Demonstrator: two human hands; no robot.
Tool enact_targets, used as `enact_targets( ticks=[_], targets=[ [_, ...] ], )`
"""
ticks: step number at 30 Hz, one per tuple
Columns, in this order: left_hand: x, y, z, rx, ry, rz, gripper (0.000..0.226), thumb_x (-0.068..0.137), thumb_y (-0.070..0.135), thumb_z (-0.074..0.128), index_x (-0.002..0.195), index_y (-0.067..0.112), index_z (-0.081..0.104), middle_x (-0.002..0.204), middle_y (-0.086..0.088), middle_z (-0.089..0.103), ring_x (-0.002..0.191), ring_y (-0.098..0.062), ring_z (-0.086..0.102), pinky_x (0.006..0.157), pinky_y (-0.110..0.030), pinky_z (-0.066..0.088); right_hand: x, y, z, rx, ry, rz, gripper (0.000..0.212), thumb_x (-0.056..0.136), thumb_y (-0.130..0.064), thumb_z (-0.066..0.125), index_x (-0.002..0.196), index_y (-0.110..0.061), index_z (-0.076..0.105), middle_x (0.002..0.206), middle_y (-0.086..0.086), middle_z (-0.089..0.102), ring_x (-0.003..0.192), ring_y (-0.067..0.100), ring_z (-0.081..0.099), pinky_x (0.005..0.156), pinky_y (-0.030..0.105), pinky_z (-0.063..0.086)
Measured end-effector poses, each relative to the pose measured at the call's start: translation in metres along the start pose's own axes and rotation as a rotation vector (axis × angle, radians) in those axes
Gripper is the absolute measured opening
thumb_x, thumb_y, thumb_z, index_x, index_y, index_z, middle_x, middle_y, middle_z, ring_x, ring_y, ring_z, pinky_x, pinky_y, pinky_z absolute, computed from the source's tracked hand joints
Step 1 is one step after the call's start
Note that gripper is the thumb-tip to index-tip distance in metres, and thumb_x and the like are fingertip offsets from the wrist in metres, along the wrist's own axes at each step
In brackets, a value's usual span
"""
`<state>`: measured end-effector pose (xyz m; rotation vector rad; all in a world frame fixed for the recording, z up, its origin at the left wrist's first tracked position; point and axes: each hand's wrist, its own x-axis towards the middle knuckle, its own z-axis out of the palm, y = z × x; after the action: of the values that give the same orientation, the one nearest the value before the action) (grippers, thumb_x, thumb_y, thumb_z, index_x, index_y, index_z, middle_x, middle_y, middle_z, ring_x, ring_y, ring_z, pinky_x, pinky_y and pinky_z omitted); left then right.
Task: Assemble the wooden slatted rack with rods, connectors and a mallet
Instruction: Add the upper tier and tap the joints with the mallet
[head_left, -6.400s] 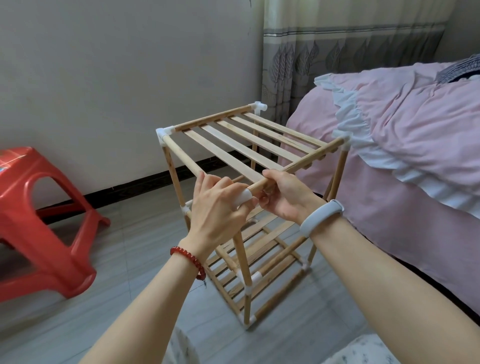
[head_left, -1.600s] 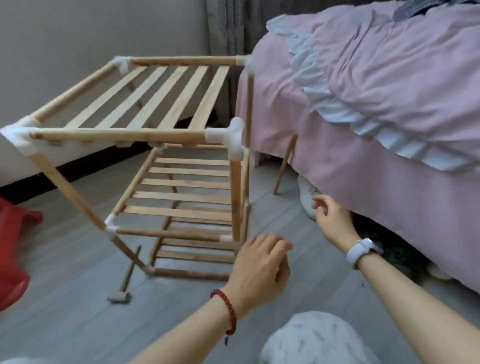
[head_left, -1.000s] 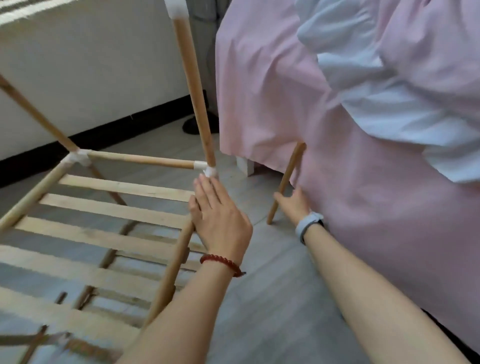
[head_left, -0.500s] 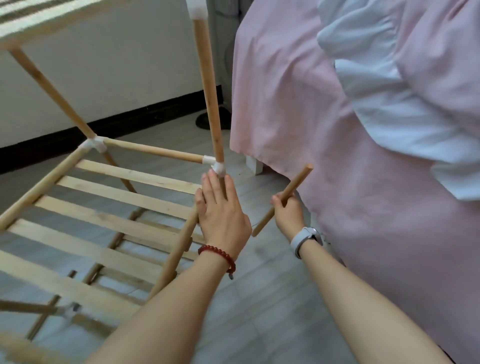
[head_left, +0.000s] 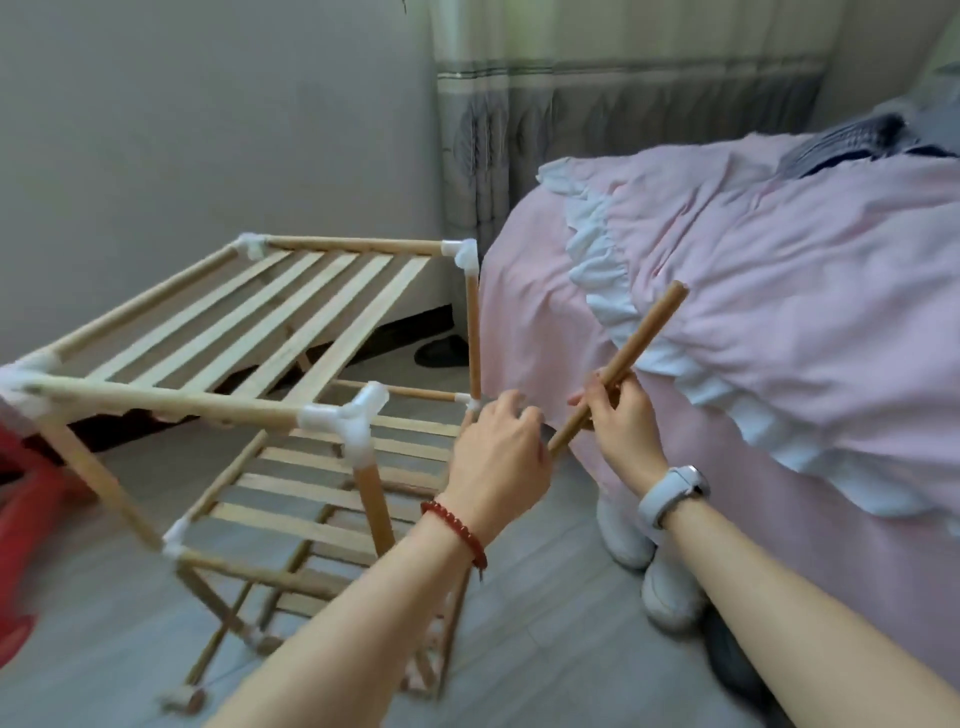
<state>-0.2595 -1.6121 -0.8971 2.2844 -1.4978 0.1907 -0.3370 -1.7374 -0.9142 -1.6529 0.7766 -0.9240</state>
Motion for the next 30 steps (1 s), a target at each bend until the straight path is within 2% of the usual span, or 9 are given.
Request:
enact_targets(
  ticks=[4, 7, 9, 11, 15, 17, 21, 26, 30],
  targets=[
    [-0.046, 0.014, -0.066, 0.032, 0.293, 0.288, 0.018, 0.086, 0.019, 0.051, 0.09, 0.013, 0.067, 0.095, -0.001, 0.063, 0.08, -0.022, 0.06, 0.059, -0.036, 0.05, -0.037, -0.067, -0.001, 0.138, 0.046, -0.146, 0.014, 0.099, -0.024, 0.044, 0.085, -0.02, 0.046, 0.074, 0.009, 0.062, 0.071, 0.021, 0.066, 0.072, 0.039, 0.057],
    [-0.06, -0.003, -0.101, 0.165, 0.491, 0.168, 0.021, 0.079, 0.029, 0.053, 0.092, 0.018, 0.066, 0.093, 0.001, 0.063, 0.086, -0.022, 0.059, 0.075, -0.038, 0.045, -0.052, -0.106, 0.005, 0.306, 0.082, -0.124, 0.014, 0.1, -0.026, 0.041, 0.089, -0.02, 0.046, 0.066, 0.004, 0.061, 0.063, 0.018, 0.067, 0.067, 0.035, 0.056],
    [-0.06, -0.025, -0.114, 0.22, 0.42, -0.073, 0.033, 0.081, 0.041, 0.06, 0.105, 0.018, 0.062, 0.104, 0.0, 0.06, 0.101, -0.025, 0.056, 0.091, -0.046, 0.037, -0.052, -0.121, 0.01, 0.5, 0.126, -0.017, 0.013, 0.101, -0.029, 0.04, 0.093, -0.022, 0.047, 0.066, 0.003, 0.061, 0.065, 0.021, 0.067, 0.07, 0.036, 0.057],
    [-0.064, -0.049, -0.118, 0.221, 0.287, -0.213, 0.031, 0.09, 0.045, 0.048, 0.107, 0.02, 0.058, 0.106, 0.003, 0.057, 0.109, -0.022, 0.051, 0.1, -0.043, 0.028, -0.051, -0.13, 0.017, 0.739, 0.165, 0.115, 0.016, 0.101, -0.032, 0.038, 0.099, -0.019, 0.047, 0.071, 0.006, 0.06, 0.069, 0.024, 0.067, 0.074, 0.04, 0.056],
    [-0.069, -0.07, -0.124, 0.09, 0.339, -0.093, 0.023, 0.096, 0.035, 0.044, 0.106, 0.022, 0.06, 0.1, 0.006, 0.062, 0.106, -0.017, 0.05, 0.093, -0.033, 0.019, -0.047, -0.137, 0.03, 1.109, 0.238, 0.312, 0.026, 0.101, -0.038, 0.035, 0.098, -0.015, 0.045, 0.07, 0.008, 0.055, 0.055, 0.022, 0.067, 0.06, 0.041, 0.059],
    [-0.073, -0.079, -0.131, 0.025, 0.339, -0.047, 0.021, 0.095, 0.028, 0.051, 0.109, 0.018, 0.062, 0.101, 0.004, 0.063, 0.107, -0.017, 0.049, 0.091, -0.031, 0.016, -0.047, -0.135, 0.037, 1.162, 0.258, 0.366, 0.03, 0.101, -0.039, 0.032, 0.09, -0.014, 0.044, 0.068, 0.007, 0.053, 0.049, 0.022, 0.066, 0.052, 0.042, 0.058],
    [-0.093, -0.121, -0.148, -0.085, 0.335, 0.035, 0.023, 0.088, 0.018, 0.062, 0.111, 0.017, 0.065, 0.094, 0.009, 0.06, 0.106, -0.014, 0.049, 0.092, -0.024, 0.015, -0.053, -0.125, 0.055, 1.178, 0.261, 0.433, 0.031, 0.101, -0.039, 0.033, 0.096, -0.01, 0.042, 0.066, 0.007, 0.053, 0.047, 0.022, 0.065, 0.049, 0.042, 0.057],
    [-0.123, -0.179, -0.176, -0.117, 0.345, 0.051, 0.03, 0.077, 0.014, 0.076, 0.105, 0.024, 0.069, 0.101, 0.012, 0.054, 0.108, -0.005, 0.04, 0.104, -0.047, 0.023, -0.068, -0.136, 0.102, 1.157, 0.181, 0.484, 0.026, 0.101, -0.037, 0.037, 0.1, -0.011, 0.043, 0.059, 0.007, 0.055, 0.05, 0.023, 0.066, 0.057, 0.039, 0.058],
    [-0.139, -0.205, -0.182, 0.029, 0.34, -0.049, 0.039, 0.07, 0.004, 0.081, 0.107, 0.01, 0.071, 0.1, -0.007, 0.067, 0.11, -0.031, 0.051, 0.1, -0.064, 0.031, -0.081, -0.15, 0.147, 1.138, 0.104, 0.478, 0.027, 0.101, -0.036, 0.036, 0.115, -0.013, 0.042, 0.06, 0.008, 0.057, 0.055, 0.025, 0.067, 0.063, 0.042, 0.059]
  ],
)
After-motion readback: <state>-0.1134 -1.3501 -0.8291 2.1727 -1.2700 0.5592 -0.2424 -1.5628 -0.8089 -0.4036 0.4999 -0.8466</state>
